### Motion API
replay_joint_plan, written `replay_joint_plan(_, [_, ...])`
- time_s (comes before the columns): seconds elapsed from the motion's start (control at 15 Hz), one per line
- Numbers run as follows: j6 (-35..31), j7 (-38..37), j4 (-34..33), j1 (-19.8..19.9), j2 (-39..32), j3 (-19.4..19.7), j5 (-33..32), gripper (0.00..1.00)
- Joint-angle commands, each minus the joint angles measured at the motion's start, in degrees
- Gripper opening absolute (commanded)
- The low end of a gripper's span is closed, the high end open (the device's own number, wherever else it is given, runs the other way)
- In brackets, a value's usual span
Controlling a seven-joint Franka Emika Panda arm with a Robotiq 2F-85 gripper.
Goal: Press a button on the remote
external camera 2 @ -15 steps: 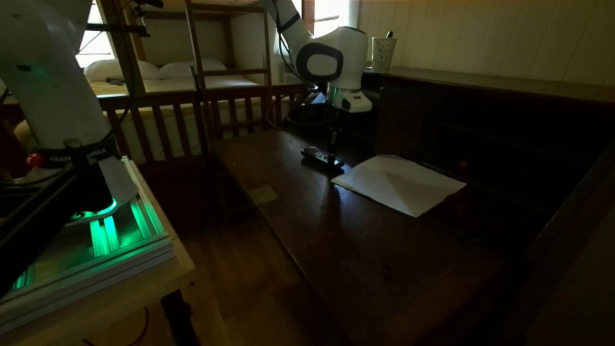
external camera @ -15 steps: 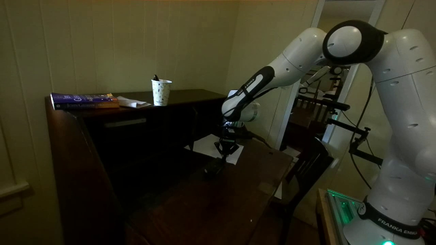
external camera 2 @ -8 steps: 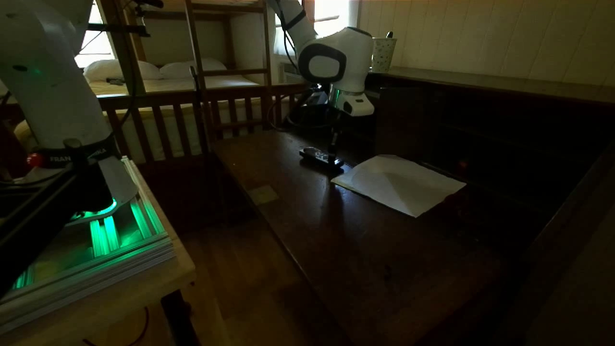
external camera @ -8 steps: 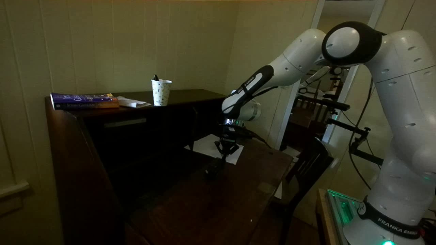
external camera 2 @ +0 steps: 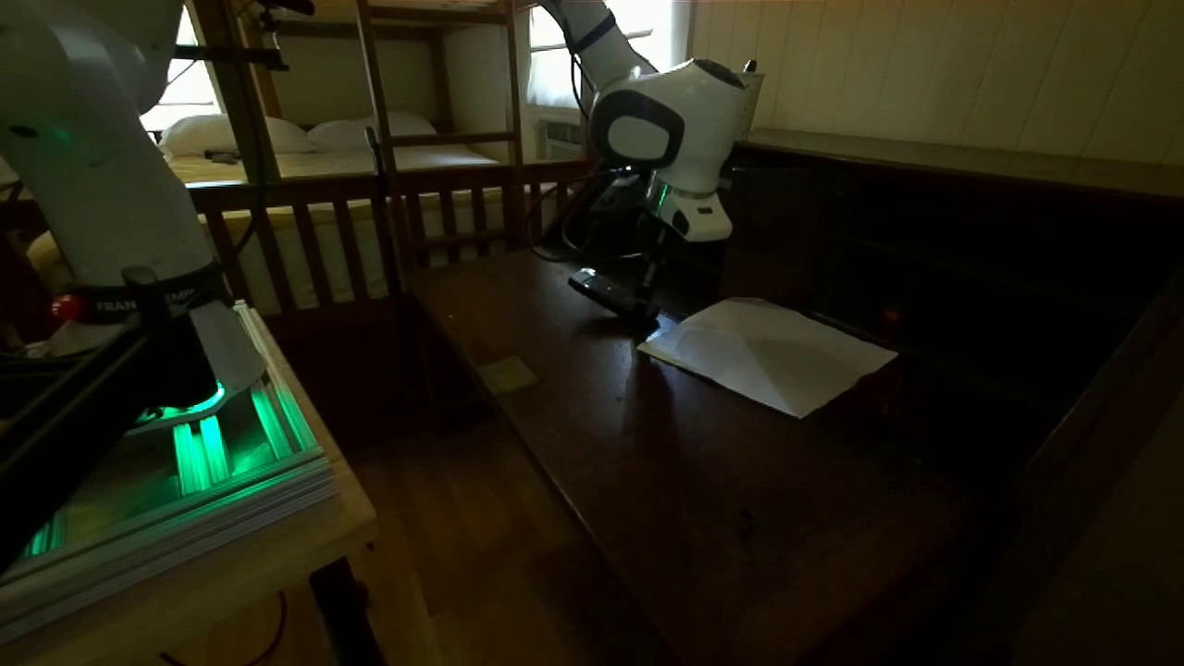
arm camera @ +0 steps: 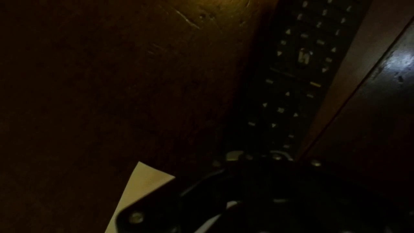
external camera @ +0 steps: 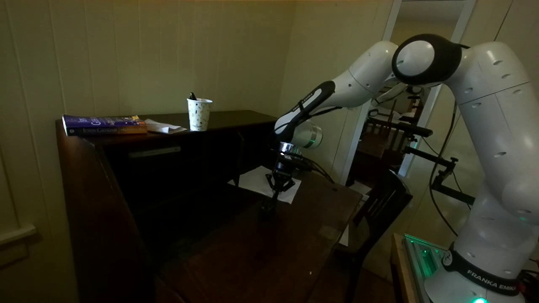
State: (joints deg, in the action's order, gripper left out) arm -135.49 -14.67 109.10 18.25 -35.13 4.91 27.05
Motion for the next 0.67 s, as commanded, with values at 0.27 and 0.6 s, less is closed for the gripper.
replay_joint_plan(0.27, [-2.9, -0.2, 4.9, -3.6, 4.7, 0.9, -0.4, 0.0])
replay_joint_plan(0.6, [-10.0, -1.8, 13.5, -7.2, 12.1, 3.4, -3.1, 0.27])
